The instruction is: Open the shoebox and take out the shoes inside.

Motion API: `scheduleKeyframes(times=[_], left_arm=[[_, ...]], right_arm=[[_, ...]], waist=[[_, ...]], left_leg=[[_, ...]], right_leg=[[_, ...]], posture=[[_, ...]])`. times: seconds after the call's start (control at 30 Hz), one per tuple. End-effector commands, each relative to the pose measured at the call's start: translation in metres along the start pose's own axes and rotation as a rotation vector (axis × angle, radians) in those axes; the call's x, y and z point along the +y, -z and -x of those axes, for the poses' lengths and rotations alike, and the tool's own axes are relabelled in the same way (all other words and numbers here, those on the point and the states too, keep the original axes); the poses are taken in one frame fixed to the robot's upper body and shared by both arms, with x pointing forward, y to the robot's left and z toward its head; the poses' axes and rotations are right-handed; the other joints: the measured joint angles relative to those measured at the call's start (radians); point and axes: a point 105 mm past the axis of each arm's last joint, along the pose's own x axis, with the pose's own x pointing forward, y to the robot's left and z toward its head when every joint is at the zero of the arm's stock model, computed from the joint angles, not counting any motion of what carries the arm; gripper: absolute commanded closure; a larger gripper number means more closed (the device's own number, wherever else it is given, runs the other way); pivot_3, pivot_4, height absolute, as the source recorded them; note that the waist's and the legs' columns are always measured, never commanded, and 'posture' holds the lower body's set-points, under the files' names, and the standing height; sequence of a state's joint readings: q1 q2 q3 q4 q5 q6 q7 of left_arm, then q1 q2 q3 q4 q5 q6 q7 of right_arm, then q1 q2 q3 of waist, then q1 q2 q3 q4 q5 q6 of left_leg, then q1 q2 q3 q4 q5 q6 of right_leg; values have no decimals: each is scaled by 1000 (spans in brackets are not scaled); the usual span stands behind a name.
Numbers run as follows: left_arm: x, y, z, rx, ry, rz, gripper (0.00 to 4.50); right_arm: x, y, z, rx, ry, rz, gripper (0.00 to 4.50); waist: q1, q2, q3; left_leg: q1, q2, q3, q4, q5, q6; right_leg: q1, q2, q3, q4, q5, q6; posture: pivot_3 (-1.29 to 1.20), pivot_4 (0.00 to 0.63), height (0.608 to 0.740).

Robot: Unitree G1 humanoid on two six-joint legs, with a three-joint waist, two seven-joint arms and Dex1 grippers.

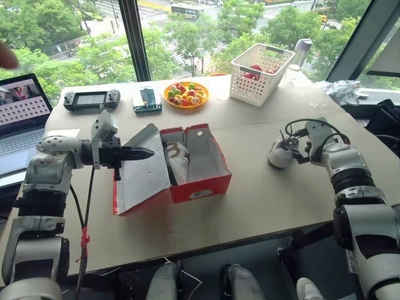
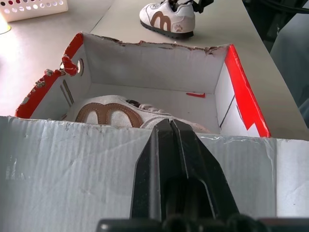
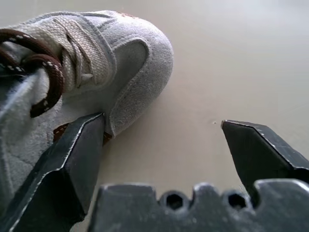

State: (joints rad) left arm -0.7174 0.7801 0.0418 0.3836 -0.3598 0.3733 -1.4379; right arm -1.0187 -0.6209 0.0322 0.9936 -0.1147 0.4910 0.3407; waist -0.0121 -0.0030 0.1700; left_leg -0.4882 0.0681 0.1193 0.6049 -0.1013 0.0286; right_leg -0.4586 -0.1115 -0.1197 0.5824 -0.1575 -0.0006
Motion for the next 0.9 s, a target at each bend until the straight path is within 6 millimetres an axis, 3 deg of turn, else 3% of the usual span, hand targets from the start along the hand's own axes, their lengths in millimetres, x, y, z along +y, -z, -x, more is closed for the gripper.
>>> scheduleKeyframes(times=[0.03, 0.1, 0.2, 0.33, 0.43, 0.5, 0.53, 0.77, 0.9], left_arm=[[0, -16, 2, -30, 5, -49, 4500], [0, -16, 2, -30, 6, -48, 4500], [-1, -16, 1, -28, 11, -44, 4500], [-2, -15, 0, -25, 15, -41, 4500], [-1, -14, 1, -23, 14, -38, 4500], [-1, -13, 0, -22, 13, -33, 4500], [-1, -12, -1, -22, 15, -32, 4500], [1, -14, -5, -37, 23, -28, 4500], [2, -18, -6, -54, 22, -32, 4500]], right_arm=[[-25, -39, 21, -110, 90, 40, 47], [-22, -71, 41, -215, 48, -14, 47], [15, -134, 95, -435, -230, -147, 47], [55, -158, 141, -518, -446, -103, 47], [107, -176, 174, -554, -711, -160, 47], [154, -174, 185, -512, -895, -190, 47], [168, -170, 184, -479, -932, -204, 47], [226, -150, 184, -307, -1068, -137, 47], [244, -136, 179, -238, -1084, -78, 47]], waist=[[1, 1, 1], [0, 1, 1], [-2, 2, 1], [-8, 1, 1], [-6, 1, 1], [-7, 1, 1], [-7, 1, 1], [12, 1, 1], [11, 1, 1]], left_leg=[[-2, 0, 1, 0, 0, 0], [-4, -3, 1, 4, 0, 0], [-3, -6, 1, 10, 1, 2], [-2, -2, -6, 15, 3, 6], [-1, 1, -5, 13, 6, 12], [0, 2, -5, 12, 6, 12], [1, 3, -5, 12, 6, 12], [-1, 1, -6, 21, 0, 1], [-5, 1, -6, 20, 0, 1]], right_leg=[[-1, -1, 0, 0, 0, 0], [-6, -4, 2, 7, 2, 1], [-9, -4, 9, 16, 15, 1], [-13, 7, 12, 30, 6, 2], [-13, 12, 12, 32, 1, -1], [-13, 14, 13, 33, 0, -3], [-13, 15, 13, 34, 0, -3], [-14, 12, 16, 40, -4, -10], [-13, 13, 17, 28, 3, -9]], posture=[[0, 150, 740], [0, 150, 740], [0, 150, 740], [0, 150, 740], [0, 150, 740], [0, 150, 740], [0, 150, 740], [0, 150, 740], [0, 150, 740]])
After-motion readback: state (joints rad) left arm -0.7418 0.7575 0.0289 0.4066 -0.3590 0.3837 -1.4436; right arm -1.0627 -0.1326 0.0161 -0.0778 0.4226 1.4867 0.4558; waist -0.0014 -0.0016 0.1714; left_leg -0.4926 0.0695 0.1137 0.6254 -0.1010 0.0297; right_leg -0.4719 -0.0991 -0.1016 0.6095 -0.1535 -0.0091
